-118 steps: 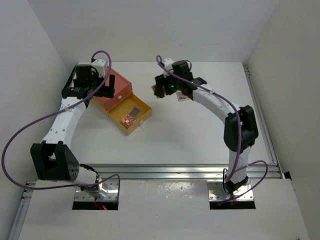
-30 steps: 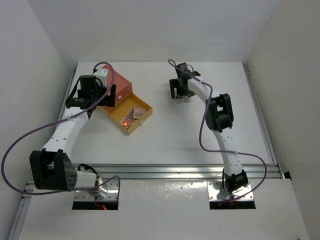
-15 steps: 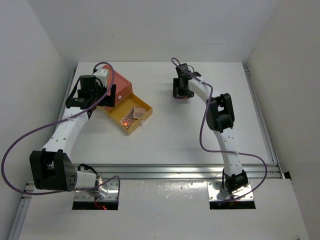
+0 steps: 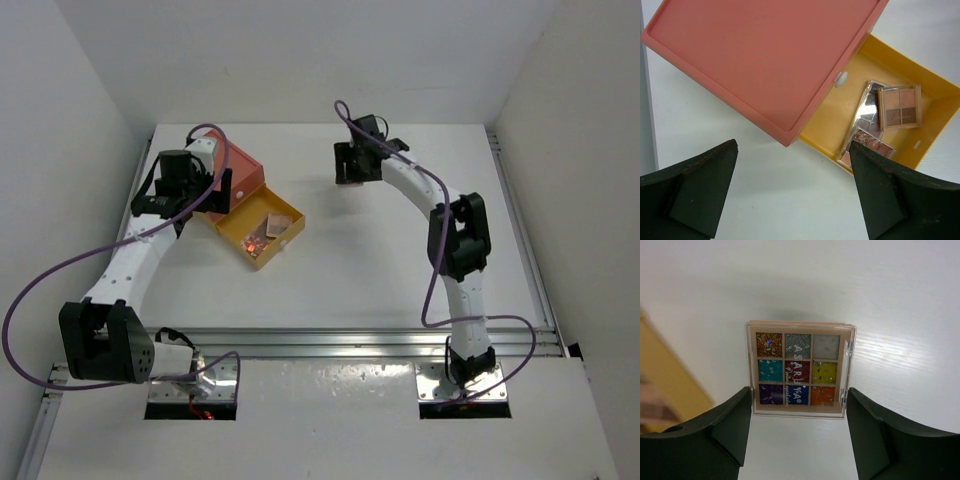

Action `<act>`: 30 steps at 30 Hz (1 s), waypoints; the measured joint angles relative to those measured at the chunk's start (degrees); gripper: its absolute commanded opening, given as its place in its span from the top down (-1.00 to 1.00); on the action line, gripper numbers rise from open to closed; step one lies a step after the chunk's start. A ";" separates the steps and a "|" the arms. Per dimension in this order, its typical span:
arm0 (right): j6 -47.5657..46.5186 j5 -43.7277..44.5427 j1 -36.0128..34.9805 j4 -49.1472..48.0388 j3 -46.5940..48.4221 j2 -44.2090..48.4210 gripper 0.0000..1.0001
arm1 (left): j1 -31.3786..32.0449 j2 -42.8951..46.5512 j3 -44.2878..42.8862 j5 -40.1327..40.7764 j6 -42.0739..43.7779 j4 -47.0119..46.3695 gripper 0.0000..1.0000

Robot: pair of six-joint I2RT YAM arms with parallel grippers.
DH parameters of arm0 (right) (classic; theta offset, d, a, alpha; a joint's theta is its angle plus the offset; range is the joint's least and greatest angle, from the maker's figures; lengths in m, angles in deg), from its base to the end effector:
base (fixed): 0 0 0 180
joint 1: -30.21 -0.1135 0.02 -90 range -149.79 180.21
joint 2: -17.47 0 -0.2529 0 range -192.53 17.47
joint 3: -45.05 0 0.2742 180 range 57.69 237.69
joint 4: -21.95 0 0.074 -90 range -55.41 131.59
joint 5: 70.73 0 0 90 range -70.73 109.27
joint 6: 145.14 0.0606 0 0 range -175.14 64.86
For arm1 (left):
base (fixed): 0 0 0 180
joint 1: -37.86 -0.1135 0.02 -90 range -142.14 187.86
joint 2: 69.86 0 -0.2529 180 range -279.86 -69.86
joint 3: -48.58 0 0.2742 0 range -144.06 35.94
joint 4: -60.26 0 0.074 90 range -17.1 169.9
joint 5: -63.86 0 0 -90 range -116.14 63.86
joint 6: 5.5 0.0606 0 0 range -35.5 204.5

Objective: Organize the makeup

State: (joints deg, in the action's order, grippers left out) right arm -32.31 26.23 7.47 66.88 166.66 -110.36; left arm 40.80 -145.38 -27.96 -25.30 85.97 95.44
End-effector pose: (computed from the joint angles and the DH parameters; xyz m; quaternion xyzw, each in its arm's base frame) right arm 0.4933 0.1988 0.1791 0.0209 0.9413 0.0758 0.3282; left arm 0.3419 -0.0167 0.2877 0.0306 0.8831 0.0005 0.4683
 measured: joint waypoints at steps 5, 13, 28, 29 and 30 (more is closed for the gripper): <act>-2.34 -6.93 -6.95 -5.38 2.12 2.93 0.57 | 0.00 0.04 0.15 0.37 -0.31 -0.57 -1.00; -7.32 -18.99 -21.64 -10.05 7.28 -5.07 0.51 | 0.11 0.57 1.46 3.02 -0.70 -1.40 -1.00; -12.02 -16.37 -20.90 -9.18 4.83 -9.77 -0.70 | 1.20 1.14 2.93 4.20 -0.44 -2.38 -1.00; -12.35 -16.37 -20.92 -9.27 4.83 -9.77 -0.81 | 1.29 1.14 2.93 4.11 -0.42 -2.47 -1.00; -12.61 -16.39 -20.98 -9.33 4.83 -9.77 -0.86 | 1.38 1.14 2.93 4.04 -0.35 -2.49 -1.00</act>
State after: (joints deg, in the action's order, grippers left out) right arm -44.93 9.84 -13.52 57.55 171.49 -120.13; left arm 42.18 -144.25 -25.03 -21.26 85.62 92.95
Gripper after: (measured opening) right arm 0.871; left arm 0.997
